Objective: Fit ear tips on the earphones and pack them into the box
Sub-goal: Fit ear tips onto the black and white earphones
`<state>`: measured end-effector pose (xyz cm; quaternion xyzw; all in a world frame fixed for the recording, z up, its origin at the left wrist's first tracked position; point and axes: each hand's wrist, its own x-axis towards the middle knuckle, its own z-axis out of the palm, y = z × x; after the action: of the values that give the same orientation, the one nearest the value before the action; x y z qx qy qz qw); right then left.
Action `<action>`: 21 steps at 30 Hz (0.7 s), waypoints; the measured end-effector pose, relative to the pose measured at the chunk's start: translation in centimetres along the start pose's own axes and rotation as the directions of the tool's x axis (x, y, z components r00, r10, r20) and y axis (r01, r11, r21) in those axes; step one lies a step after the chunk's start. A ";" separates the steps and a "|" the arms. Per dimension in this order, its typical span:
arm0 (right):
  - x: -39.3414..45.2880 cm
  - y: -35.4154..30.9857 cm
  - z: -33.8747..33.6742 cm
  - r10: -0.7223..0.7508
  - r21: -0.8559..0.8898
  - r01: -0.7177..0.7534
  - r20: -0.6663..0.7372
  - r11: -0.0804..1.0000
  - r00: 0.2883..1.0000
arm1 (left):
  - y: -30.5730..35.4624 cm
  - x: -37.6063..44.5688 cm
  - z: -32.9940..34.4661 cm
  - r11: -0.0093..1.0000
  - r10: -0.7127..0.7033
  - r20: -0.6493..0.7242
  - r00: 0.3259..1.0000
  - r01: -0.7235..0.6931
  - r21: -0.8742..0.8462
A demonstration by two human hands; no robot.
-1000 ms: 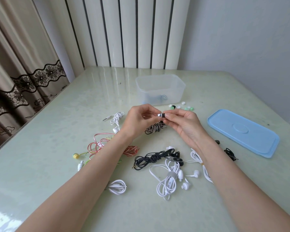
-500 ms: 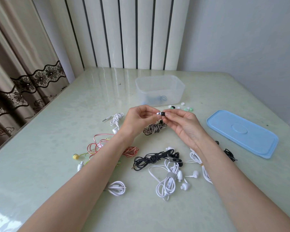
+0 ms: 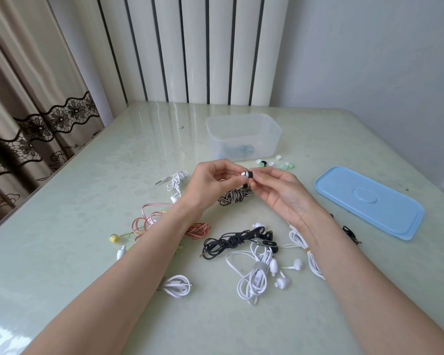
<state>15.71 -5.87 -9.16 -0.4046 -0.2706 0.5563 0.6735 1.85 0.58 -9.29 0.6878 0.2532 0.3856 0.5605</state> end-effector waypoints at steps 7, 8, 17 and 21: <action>0.0 0.3 0.1 -0.009 -0.009 0.009 0.002 1.000 1.000 | -0.2 0.0 0.0 0.987 -0.121 -0.027 0.992 0.117 -0.107; 0.1 0.3 0.1 -0.022 -0.027 0.022 -0.002 0.999 1.000 | -0.3 0.1 0.0 0.986 -0.132 -0.035 0.991 0.127 -0.105; 0.3 0.6 -0.3 -0.146 -0.231 0.139 -0.015 0.963 0.989 | -0.5 0.2 -0.2 0.974 -0.200 -0.065 0.978 0.191 -0.122; 0.4 0.7 -0.2 -0.212 -0.474 0.179 -0.018 0.862 0.977 | -0.5 0.2 -0.2 0.984 -0.175 -0.044 0.984 0.173 -0.041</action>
<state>15.61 -5.50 -9.93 -0.5449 -0.4132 0.3887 0.6175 1.83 0.94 -9.74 0.6432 0.3183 0.3560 0.5985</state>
